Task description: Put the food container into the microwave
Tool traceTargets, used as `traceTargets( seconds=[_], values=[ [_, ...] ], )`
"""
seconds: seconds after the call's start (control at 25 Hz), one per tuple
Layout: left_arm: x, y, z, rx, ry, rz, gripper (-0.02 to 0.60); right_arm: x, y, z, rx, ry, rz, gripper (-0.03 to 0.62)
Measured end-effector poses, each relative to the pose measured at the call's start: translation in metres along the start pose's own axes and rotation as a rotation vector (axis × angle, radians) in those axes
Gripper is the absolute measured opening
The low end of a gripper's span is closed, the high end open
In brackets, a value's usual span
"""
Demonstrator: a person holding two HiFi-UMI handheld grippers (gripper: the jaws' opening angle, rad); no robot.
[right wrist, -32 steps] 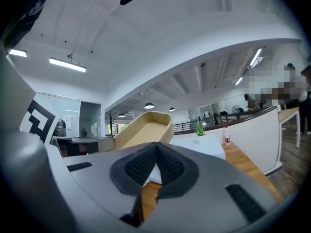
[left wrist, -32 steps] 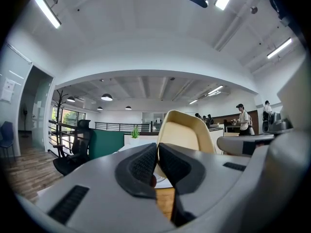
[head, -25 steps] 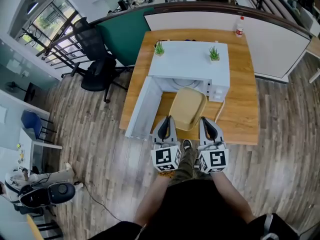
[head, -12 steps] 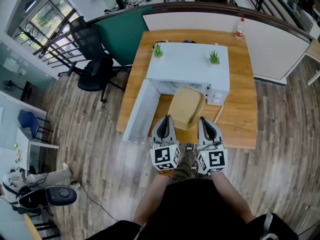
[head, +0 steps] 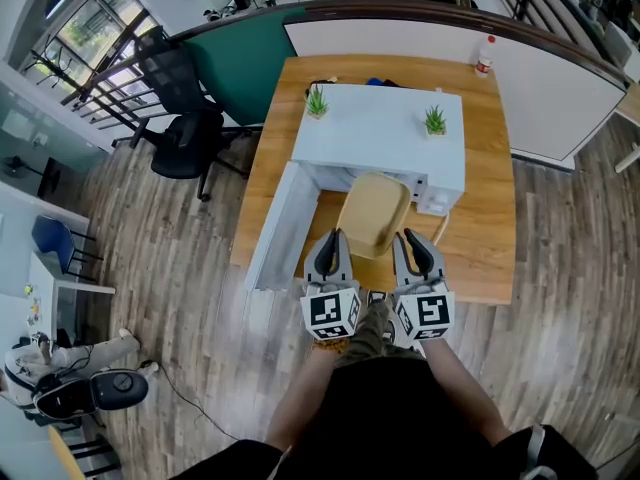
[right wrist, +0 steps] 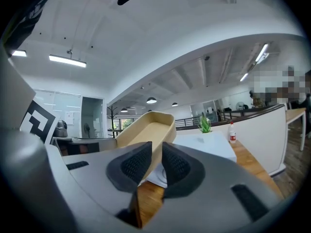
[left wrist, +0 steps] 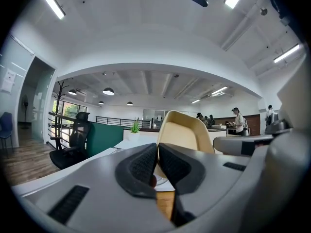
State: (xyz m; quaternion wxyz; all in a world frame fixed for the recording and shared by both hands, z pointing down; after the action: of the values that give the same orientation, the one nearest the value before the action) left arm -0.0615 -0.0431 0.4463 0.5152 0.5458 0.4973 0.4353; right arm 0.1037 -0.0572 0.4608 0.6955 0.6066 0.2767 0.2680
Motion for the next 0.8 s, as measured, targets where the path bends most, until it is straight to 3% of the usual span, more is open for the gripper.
traceTargets(
  seconds=[0.24, 0.52, 0.8],
  values=[
    [-0.004, 0.005, -0.013, -0.009, -0.029, -0.014, 0.035, -0.018, 0.008, 0.001, -0.079, -0.04, -0.019, 0.068],
    [-0.009, 0.009, -0.026, -0.018, -0.057, -0.022, 0.035, -0.037, 0.012, -0.014, -0.08, -0.113, -0.036, 0.092],
    [-0.012, 0.013, -0.029, -0.034, -0.059, -0.017, 0.035, -0.047, 0.019, -0.007, -0.082, -0.089, -0.062, 0.074]
  ],
)
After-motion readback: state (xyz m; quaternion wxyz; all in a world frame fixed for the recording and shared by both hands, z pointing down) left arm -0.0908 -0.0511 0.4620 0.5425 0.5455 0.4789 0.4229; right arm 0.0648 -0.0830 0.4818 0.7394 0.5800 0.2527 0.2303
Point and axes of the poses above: the fingertips, and each gripper's own axes: x backward along the fingers, z to its right, y out of its underside, the point moved 6 cm from there along x, backward along the fingers, and after that the axes turned 12 degrees about -y, right-handed, at the moved point
